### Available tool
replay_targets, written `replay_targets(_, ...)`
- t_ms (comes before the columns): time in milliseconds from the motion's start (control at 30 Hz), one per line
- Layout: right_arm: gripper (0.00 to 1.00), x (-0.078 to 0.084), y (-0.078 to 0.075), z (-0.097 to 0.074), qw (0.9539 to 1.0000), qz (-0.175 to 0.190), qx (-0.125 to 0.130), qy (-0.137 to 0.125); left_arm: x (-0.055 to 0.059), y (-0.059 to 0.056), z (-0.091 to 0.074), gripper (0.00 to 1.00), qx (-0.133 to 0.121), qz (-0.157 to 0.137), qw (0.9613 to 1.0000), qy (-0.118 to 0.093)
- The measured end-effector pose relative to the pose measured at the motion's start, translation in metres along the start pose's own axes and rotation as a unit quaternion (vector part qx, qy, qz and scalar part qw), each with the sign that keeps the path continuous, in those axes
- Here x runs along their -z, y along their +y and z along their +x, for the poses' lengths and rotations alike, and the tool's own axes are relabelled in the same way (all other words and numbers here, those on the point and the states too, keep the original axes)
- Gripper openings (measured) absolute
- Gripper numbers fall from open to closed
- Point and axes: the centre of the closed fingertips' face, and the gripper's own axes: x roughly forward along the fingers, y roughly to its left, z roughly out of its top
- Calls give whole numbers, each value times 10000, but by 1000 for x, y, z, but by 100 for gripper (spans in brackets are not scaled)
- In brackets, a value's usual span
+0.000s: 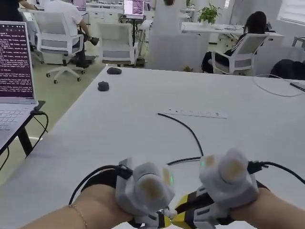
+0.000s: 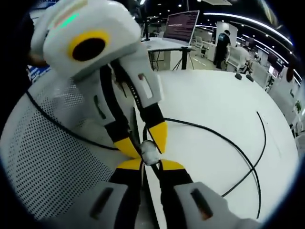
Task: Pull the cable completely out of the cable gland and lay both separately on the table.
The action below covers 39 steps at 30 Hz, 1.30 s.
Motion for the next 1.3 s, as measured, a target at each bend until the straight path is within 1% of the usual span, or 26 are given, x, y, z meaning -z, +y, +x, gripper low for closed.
replay_targets(67, 11, 0, -1, 1, 9991, -387, 134, 82, 0, 1, 0, 16, -9, -80, 10000, -2)
replay_targets(133, 11, 0, 0, 3, 9966, -771, 227, 196, 3, 0, 0, 16, 47, -258, 9997, 23)
replay_targets(167, 11, 0, 0, 4, 9953, -903, 269, 234, 3, 0, 0, 16, 58, -294, 9995, 30)
replay_targets(200, 11, 0, 1, 4, 9949, -932, 294, 256, 4, -1, 0, 16, 69, -336, 9994, 41)
replay_targets(233, 10, -1, 2, 4, 9930, -1103, 304, 297, 5, -1, 0, 16, 95, -385, 9992, 42)
replay_targets(267, 10, -1, 1, 5, 9889, -1389, 383, 358, 5, -1, 0, 16, 110, -437, 9990, 36)
replay_targets(333, 10, -2, 0, 6, 9830, -1710, 504, 436, 6, 0, -1, 16, 119, -585, 9982, 42)
replay_targets(367, 10, -3, -1, 6, 9786, -1910, 579, 501, 7, 1, -1, 16, 133, -711, 9974, 23)
replay_targets(400, 11, -4, -1, 7, 9761, -2026, 607, 510, 8, 2, -2, 16, 123, -752, 9971, 13)
replay_targets(467, 12, -5, -3, 9, 9811, -1797, 572, 437, 9, 3, -3, 16, 74, -683, 9976, 20)
replay_targets(500, 12, -4, -2, 9, 9871, -1465, 514, 381, 9, 4, -3, 16, 25, -558, 9984, 37)
replay_targets(533, 13, -3, -1, 9, 9946, -911, 365, 349, 9, 4, -2, 16, -16, -297, 9995, 103)
replay_targets(567, 18, -4, 1, 8, 9979, -560, 190, 252, 9, 3, 0, 16, -94, 37, 9998, 191)
replay_targets(600, 21, -7, -1, 7, 9985, -501, 198, 116, 9, 4, 0, 16, -173, 266, 9991, 263)
replay_targets(633, 23, -5, -3, 5, 9991, -341, 225, 108, 6, 4, 0, 16, -235, 485, 9982, 260)
replay_targets(667, 24, 0, -5, 4, 9993, -232, 225, 196, 2, 2, 0, 16, -264, 638, 9974, 206)
replay_targets(700, 23, 2, -6, 4, 9992, -243, 214, 227, -1, 1, 0, 16, -278, 696, 9970, 176)
replay_targets(767, 20, 4, -6, 3, 9994, -192, 176, 229, -5, 2, -1, 16, -361, 1090, 9933, 154)
replay_targets(833, 14, 3, -4, 2, 9998, -51, 79, 165, -5, 0, -1, 16, -368, 1369, 9897, 221)
replay_targets(867, 12, 1, -5, 1, 9999, 47, 88, 114, -3, -1, 0, 16, -364, 1517, 9873, 289)
replay_targets(967, 13, -1, -2, 1, 9996, 257, -72, 26, -2, -3, 0, 16, -381, 1920, 9799, 395)
replay_targets(1133, 12, 1, 1, 1, 9994, 340, -95, 63, -4, -5, 1, 16, -381, 2152, 9749, 419)
replay_targets(1200, 12, 1, 0, 0, 9997, 207, -53, 68, -4, -4, 1, 16, -393, 2115, 9757, 406)
replay_targets(1233, 12, -1, -1, -1, 10000, 34, 48, 68, -3, -1, 0, 16, -414, 1925, 9796, 405)
replay_targets(1267, 12, -1, -2, -1, 9998, -107, 107, 96, -4, -1, 0, 16, -374, 1684, 9845, 328)
replay_targets(1300, 12, -1, -2, 0, 9992, -329, 159, 139, -2, -1, 0, 16, -297, 1266, 9911, 267)
